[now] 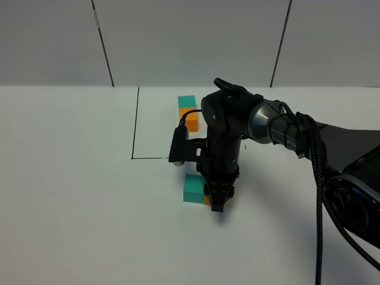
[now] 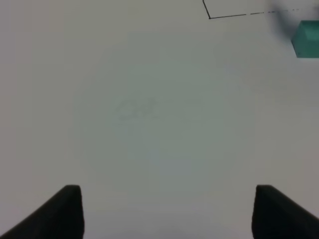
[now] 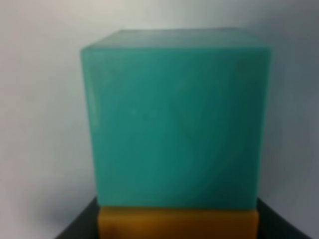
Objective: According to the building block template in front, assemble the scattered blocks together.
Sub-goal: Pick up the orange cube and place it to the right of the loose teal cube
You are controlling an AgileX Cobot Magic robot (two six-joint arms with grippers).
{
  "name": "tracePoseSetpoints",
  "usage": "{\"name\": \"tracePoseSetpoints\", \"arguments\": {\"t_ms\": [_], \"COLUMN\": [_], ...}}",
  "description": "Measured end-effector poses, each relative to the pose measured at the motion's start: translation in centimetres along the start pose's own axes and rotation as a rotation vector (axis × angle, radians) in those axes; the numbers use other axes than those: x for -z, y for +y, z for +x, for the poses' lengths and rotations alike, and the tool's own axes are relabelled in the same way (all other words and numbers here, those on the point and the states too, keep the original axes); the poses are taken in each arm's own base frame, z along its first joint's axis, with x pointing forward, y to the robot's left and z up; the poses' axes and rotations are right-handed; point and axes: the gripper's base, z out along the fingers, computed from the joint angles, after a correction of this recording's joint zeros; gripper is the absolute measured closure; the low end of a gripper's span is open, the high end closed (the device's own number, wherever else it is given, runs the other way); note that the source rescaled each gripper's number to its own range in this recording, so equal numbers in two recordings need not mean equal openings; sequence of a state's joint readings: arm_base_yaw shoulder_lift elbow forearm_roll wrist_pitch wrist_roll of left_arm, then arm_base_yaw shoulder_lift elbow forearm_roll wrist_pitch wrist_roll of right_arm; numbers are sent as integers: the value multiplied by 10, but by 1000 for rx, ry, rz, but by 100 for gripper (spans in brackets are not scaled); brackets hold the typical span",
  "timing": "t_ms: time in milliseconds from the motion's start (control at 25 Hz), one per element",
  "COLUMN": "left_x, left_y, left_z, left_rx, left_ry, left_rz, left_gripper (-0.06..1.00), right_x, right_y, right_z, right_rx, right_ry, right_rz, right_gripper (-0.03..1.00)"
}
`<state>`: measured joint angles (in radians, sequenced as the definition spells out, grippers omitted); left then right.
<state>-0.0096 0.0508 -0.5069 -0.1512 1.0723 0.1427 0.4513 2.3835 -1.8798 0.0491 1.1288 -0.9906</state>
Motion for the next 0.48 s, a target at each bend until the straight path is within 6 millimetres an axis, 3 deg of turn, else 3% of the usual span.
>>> {"name": "tracePoseSetpoints", "arguments": {"t_ms": [480], "left_x": [0], "left_y": [0], "left_z": [0], "left_rx": [0], "left_ry": [0], "left_rz": [0], "left_gripper": [44], "right_x": [0], "right_y": [2], "right_z": [0], "right_rx": [45], "right_ry": [4], "right_rz": [-19], "right_gripper": [92]}}
